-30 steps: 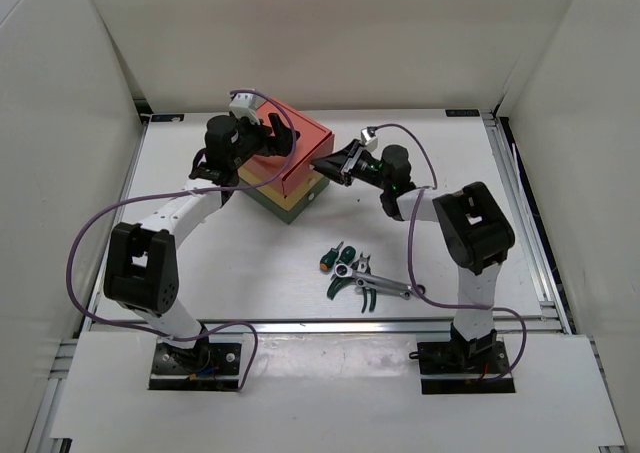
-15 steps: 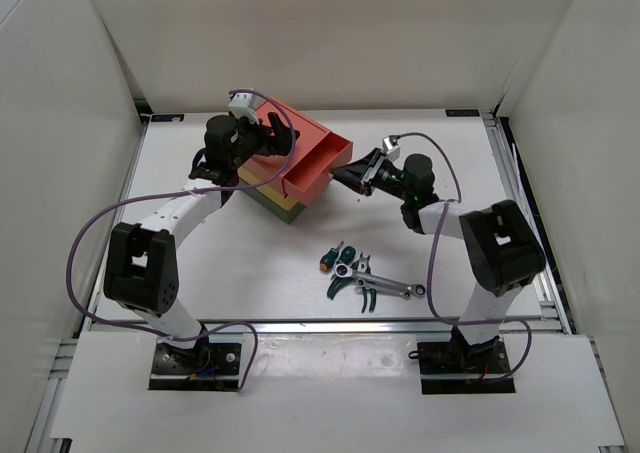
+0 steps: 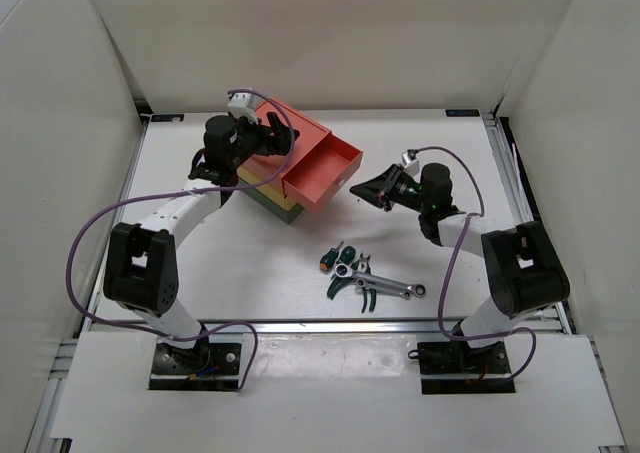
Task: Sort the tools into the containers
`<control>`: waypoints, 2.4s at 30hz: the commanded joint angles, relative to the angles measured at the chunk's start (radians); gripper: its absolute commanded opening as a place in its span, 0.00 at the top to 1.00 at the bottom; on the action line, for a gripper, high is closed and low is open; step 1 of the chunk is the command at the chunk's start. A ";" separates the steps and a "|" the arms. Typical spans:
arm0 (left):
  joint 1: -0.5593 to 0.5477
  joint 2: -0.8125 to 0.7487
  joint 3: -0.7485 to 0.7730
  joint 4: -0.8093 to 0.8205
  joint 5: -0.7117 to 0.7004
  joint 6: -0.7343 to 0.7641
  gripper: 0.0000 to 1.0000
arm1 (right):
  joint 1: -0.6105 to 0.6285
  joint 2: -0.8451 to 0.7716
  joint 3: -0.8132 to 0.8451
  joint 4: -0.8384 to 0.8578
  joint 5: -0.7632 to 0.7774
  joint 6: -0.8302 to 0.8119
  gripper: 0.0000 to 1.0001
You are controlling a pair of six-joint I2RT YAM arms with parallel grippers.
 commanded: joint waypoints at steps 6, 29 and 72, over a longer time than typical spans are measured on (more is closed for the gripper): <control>0.015 0.028 -0.064 -0.203 -0.012 -0.031 0.01 | -0.012 -0.079 0.072 -0.250 0.022 -0.165 0.66; 0.018 -0.067 -0.111 -0.250 -0.030 0.005 0.01 | 0.339 -0.662 -0.127 -1.063 0.545 -1.150 0.48; 0.018 -0.156 -0.139 -0.284 -0.021 0.020 0.01 | 0.708 -0.281 -0.031 -1.087 0.696 -1.301 0.72</control>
